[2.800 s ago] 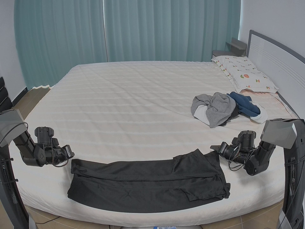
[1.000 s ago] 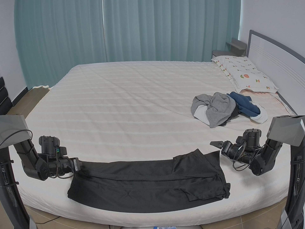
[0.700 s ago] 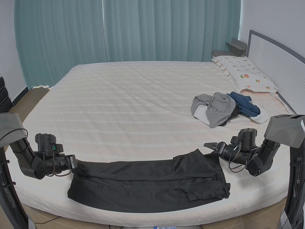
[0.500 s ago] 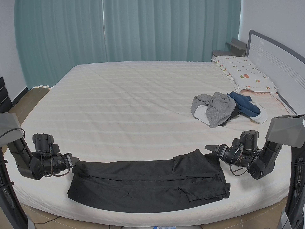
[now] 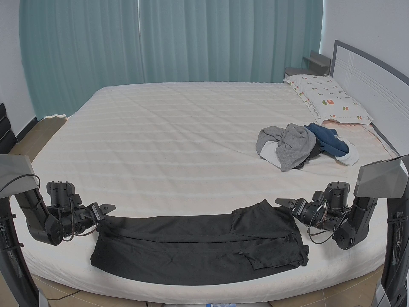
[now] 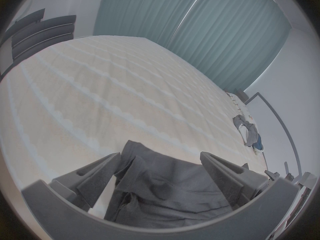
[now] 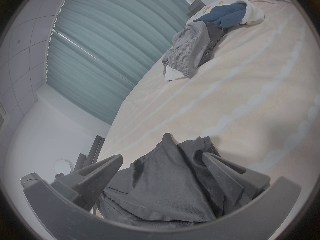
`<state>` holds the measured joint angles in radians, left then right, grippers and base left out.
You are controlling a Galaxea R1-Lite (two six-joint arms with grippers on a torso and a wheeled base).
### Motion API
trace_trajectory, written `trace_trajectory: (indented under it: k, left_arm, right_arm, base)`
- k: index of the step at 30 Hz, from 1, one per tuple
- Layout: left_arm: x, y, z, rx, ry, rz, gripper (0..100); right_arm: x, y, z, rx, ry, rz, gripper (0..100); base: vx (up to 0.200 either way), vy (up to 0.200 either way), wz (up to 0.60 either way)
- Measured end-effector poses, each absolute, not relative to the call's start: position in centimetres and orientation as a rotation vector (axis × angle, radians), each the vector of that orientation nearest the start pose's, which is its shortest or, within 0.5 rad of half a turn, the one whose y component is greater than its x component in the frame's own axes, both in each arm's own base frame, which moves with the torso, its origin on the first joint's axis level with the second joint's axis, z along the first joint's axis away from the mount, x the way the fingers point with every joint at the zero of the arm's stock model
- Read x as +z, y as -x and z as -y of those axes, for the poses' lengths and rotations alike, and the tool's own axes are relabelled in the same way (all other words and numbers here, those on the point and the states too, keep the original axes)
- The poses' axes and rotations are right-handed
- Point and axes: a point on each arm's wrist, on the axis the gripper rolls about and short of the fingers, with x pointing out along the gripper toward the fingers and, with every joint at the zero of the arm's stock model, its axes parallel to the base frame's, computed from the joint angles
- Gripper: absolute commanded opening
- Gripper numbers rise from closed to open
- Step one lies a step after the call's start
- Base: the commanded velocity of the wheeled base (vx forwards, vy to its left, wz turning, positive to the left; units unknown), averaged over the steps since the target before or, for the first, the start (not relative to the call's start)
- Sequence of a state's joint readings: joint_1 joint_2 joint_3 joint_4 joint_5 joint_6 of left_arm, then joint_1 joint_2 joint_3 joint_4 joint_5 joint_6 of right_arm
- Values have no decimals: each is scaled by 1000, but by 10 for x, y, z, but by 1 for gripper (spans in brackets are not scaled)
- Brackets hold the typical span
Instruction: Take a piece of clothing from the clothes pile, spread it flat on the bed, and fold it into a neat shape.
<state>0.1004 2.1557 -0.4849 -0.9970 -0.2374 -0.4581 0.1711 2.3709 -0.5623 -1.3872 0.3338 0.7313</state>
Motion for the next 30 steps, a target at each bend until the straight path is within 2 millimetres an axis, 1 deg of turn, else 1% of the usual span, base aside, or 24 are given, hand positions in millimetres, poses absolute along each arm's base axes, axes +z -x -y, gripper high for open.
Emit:
trace_trajectory:
  k: [3, 4, 9, 18, 23, 27, 28, 30]
  left_arm:
    - [2, -307, -21, 9, 570, -655, 100]
    - [0, -308, -20, 4, 571, -643, 0]
    - [-9, -311, -16, -19, 566, -591, 0]
    - [-29, -288, -14, -4, 539, -672, 0]
    - [-30, -280, -20, 11, 525, -679, 0]
    - [-25, -279, -21, 18, 547, -661, 0]
    - [-24, -279, -22, 23, 561, -657, 100]
    - [-22, -280, -22, 29, 581, -650, 100]
  right_arm:
    - [-20, -333, -64, 317, -740, -591, 100]
    - [-21, -332, -64, 315, -741, -591, 100]
    - [-20, -332, -60, 307, -745, -588, 100]
    - [-19, -332, -58, 300, -749, -586, 100]
    - [-18, -331, -58, 301, -750, -585, 100]
    - [-19, -331, -58, 300, -750, -586, 100]
    - [-18, -331, -58, 301, -751, -585, 100]
    - [-18, -331, -58, 300, -751, -586, 100]
  base:
    - [0, 0, 0]
    - [0, 0, 0]
    - [0, 0, 0]
    - [0, 0, 0]
    - [0, 0, 0]
    - [0, 0, 0]
    - [0, 0, 0]
    - [0, 0, 0]
